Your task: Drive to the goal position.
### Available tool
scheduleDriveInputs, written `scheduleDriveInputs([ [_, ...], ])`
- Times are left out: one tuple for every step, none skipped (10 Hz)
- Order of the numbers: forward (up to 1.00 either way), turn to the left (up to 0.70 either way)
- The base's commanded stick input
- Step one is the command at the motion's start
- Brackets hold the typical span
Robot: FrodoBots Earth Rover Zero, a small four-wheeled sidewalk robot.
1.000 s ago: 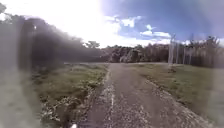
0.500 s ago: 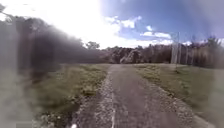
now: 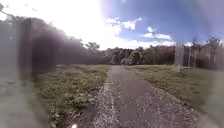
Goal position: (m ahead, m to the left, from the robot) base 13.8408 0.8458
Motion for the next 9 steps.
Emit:
scheduleDriveInputs([
  [1.0, -0.4],
  [1.0, -0.4],
  [1.0, -0.32],
  [1.0, -0.16],
  [1.0, 0.0],
  [1.0, 0.0],
  [1.0, 0.0],
  [1.0, 0.0],
  [1.0, 0.0],
])
